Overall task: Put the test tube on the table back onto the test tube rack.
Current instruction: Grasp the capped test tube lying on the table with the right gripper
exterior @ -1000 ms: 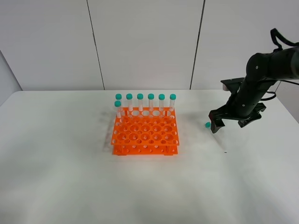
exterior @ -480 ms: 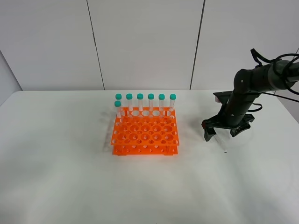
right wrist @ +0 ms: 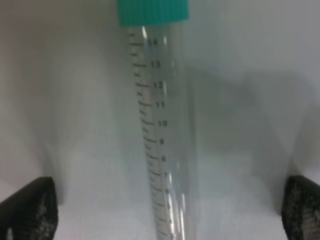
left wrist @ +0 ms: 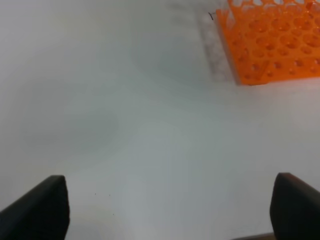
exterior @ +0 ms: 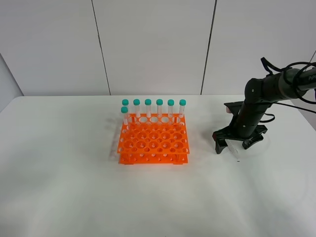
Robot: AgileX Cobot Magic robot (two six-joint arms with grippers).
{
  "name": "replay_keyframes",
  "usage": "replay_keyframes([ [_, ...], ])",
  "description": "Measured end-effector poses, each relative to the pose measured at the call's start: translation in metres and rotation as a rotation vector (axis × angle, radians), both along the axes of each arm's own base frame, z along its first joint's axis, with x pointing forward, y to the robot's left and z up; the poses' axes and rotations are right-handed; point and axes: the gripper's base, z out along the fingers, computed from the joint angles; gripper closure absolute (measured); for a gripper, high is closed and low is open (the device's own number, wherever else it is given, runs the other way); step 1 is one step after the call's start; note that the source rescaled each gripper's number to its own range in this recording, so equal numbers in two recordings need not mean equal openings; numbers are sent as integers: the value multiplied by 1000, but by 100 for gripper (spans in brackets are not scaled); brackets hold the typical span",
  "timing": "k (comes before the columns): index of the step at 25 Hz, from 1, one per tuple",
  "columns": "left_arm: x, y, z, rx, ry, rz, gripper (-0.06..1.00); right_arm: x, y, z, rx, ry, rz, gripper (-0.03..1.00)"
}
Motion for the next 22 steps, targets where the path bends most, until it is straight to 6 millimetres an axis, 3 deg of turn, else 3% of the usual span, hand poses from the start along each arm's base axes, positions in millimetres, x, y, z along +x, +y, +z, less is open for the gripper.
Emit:
replay_keyframes([
  [5,0,0,0,0,0,0,-6,0,0,0,-1,1,1,-2],
  [7,0,0,0,0,0,0,-6,0,0,0,-3,3,2,8],
  [10,0,0,0,0,0,0,-6,-1,0,0,-4,10,2,40],
  [13,0,0,0,0,0,0,-6,-1,-1,-1,-14,19,11,97],
  [18,0,0,0,0,0,0,-6,-2,-2,6,-19,10,14,95],
  [22,0,0,0,0,0,0,-6,-6,-3,47,-18,-52,21,95],
])
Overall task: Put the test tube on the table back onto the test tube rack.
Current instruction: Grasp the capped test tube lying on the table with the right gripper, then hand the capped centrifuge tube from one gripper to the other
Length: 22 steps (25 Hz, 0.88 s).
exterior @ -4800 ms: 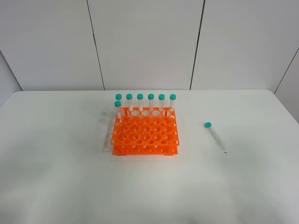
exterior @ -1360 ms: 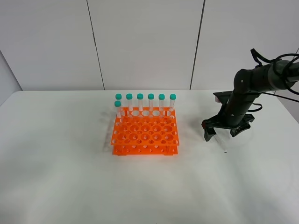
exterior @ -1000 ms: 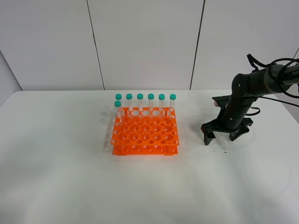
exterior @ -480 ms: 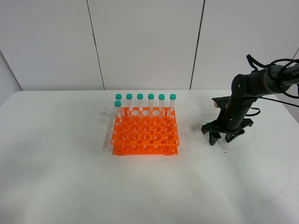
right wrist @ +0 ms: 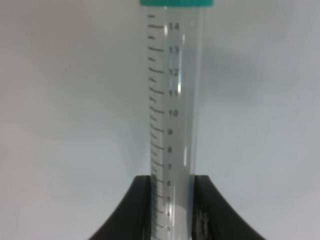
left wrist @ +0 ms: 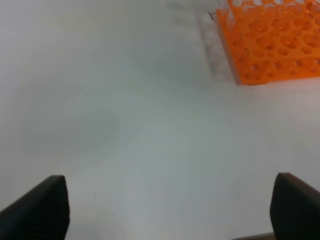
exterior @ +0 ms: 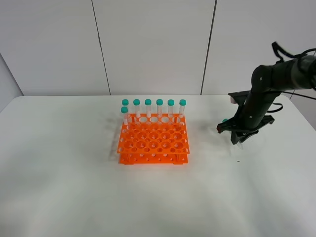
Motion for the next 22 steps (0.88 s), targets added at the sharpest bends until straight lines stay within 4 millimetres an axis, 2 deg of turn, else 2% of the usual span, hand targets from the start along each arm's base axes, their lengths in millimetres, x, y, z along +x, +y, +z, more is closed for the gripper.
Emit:
replay_keyframes([
  [2,0,0,0,0,0,0,-6,-8,-1,27,-3,-17,5,95],
  [4,0,0,0,0,0,0,-6,-19,-3,66,1,-80,8,95],
  [7,0,0,0,0,0,0,-6,-40,-5,113,-1,-179,15,95],
  [11,0,0,0,0,0,0,-6,-85,0,148,-28,-274,55,95],
  [15,0,0,0,0,0,0,-6,-130,15,164,47,-379,158,95],
  [17,0,0,0,0,0,0,-6,-144,24,164,138,-393,218,95],
  [22,0,0,0,0,0,0,-6,-155,43,145,309,-380,445,95],
])
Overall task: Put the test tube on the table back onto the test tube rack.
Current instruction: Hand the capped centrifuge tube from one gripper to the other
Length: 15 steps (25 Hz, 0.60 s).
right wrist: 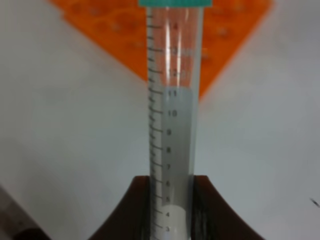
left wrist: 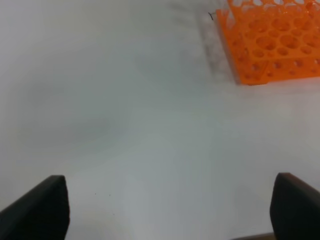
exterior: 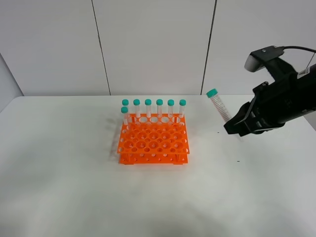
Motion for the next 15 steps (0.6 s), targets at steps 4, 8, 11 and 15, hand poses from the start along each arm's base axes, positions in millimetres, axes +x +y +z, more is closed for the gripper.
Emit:
replay_keyframes([
  [4,0,0,0,0,0,0,-6,2,12,-16,72,-24,164,95],
  [8,0,0,0,0,0,0,-6,2,24,-13,186,-75,275,95],
  [11,0,0,0,0,0,0,-6,3,26,-11,197,-117,307,95],
  [15,0,-1,1,-15,-5,-2,-6,2,26,-11,197,-115,329,95],
])
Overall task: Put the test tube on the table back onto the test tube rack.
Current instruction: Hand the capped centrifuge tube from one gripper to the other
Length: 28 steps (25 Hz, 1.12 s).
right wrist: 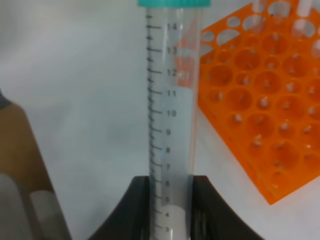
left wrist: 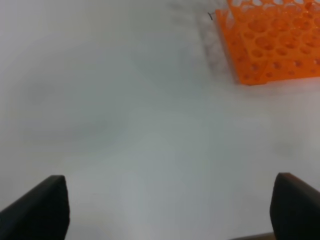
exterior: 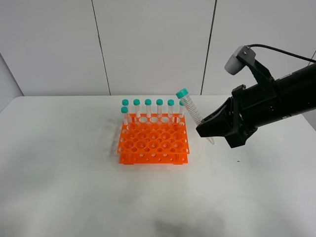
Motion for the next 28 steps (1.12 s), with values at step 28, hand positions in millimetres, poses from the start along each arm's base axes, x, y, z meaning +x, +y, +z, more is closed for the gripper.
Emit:
replay_keyframes([
  [28,230,-72,22,-580,166,-452,-2,6,41,-21,61,60,47,95],
])
